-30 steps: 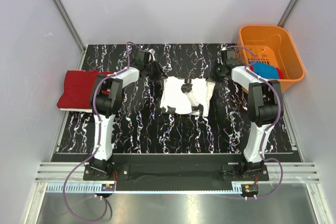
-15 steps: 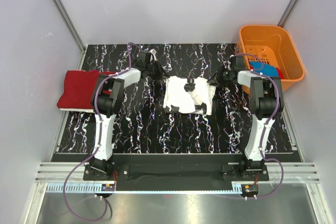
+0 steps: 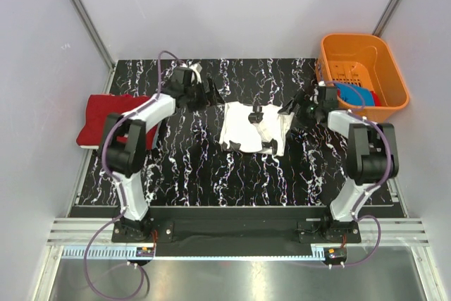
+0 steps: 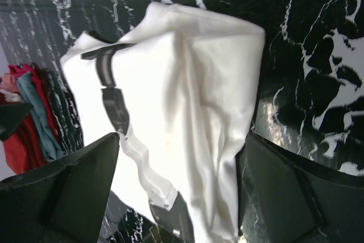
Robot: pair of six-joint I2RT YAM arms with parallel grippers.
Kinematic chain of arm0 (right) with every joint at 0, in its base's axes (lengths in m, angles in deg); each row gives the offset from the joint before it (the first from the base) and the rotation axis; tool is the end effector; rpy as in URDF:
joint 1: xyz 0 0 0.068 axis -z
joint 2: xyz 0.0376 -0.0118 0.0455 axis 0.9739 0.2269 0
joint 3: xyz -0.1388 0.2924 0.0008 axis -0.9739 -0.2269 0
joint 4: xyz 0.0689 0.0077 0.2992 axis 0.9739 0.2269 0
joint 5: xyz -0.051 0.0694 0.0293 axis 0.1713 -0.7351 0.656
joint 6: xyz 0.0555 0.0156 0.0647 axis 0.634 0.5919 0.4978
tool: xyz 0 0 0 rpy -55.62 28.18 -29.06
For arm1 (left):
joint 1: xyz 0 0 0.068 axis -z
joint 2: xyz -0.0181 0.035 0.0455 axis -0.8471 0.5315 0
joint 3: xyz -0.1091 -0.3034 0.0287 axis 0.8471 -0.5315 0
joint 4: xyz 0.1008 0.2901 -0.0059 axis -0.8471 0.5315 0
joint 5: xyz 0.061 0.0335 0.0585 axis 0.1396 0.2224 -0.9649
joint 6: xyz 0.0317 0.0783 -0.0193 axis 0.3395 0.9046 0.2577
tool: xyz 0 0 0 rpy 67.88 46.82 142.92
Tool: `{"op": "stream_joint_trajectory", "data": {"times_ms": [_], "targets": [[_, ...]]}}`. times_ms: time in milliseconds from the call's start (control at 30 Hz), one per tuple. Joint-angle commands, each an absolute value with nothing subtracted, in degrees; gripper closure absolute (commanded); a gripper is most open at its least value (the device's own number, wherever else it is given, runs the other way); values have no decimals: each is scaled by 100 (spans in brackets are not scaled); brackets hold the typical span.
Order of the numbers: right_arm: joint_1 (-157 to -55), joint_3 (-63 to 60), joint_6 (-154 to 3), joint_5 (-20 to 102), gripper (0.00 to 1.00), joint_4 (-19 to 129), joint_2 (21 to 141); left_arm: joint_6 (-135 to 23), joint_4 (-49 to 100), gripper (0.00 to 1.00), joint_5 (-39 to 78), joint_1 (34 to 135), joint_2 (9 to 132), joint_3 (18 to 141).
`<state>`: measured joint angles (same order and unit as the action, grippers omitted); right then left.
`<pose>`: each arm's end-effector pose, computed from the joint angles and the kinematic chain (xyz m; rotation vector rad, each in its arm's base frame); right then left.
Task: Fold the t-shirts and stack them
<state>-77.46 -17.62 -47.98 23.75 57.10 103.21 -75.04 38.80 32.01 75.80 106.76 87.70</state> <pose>0.4435 0.0368 0.1561 0.4990 2.3905 0.8010 0.4926 -0.1878 0.2049 -0.0817 2.4081 -0.8389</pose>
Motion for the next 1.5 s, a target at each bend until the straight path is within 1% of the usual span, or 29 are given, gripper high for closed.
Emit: {"op": "stream_joint_trajectory", "data": {"times_ms": [0,167,200,267,300,367,500,567,667,833,900,967,1000,1067,1100,1167,1233,1267,1333,1467], "targets": [[-7724,-2059,-4741,2351,0,5138,9532,-6820,4311,1,2269,7565,9536,8371],[-8022,-2410,-4829,2807,0,5541,8952,-6511,4892,1,494,7573,8279,7623],[-8118,-2489,-4829,2913,0,5578,8872,-6398,5041,1,-145,7573,8138,7553],[-8189,-2700,-4856,3115,0,5570,8714,-6239,5191,1,-833,7626,7874,7377],[-8224,-2771,-4864,3125,1,5509,8687,-6099,5322,1,-1620,7731,7847,7324],[-8225,-2938,-4856,3064,3,5464,8731,-5975,5516,1,-2292,7784,7934,7376],[-8242,-3254,-4847,3029,5,4964,8784,-5966,6052,4,-3059,7784,8443,7657],[-8260,-3378,-4847,3011,5,4832,8828,-6044,6376,5,-3418,7793,8900,7832],[-8268,-3404,-4856,3002,5,4753,8889,-6071,6527,6,-3736,7784,9419,8070],[-8286,-3501,-4821,2985,6,4577,8924,-5861,6352,9,-4168,7723,10043,8132],[-8312,-3527,-4786,2976,7,4489,8933,-5790,6308,16,-4177,7627,10201,8185],[-8339,-3562,-4785,2993,8,4436,8959,-5808,6343,27,-4168,7609,10413,8299],[-8339,-3571,-4785,3002,8,4436,8977,-5843,6413,43,-4194,7609,10483,8351],[-8339,-3571,-4768,3002,8,4409,9021,-5939,6570,58,-4343,7609,10650,8492],[-8339,-3580,-4776,3002,9,4392,9047,-5974,6641,69,-4422,7617,10746,8553],[-8339,-3580,-4759,2993,9,4374,9082,-6140,6956,76,-4728,7661,10843,8755],[-8339,-3580,-4733,2993,9,4365,9118,-6229,7142,88,-4888,7766,10993,8870],[-8339,-3580,-4724,2958,9,4331,9126,-6404,7343,91,-4984,7810,11037,8949],[-8347,-3598,-4724,2958,10,4321,9135,-6528,7442,96,-4968,8012,11011,9037],[-8339,-3598,-4724,2967,11,4304,9153,-6694,7528,99,-4828,8408,10905,9081]]}}
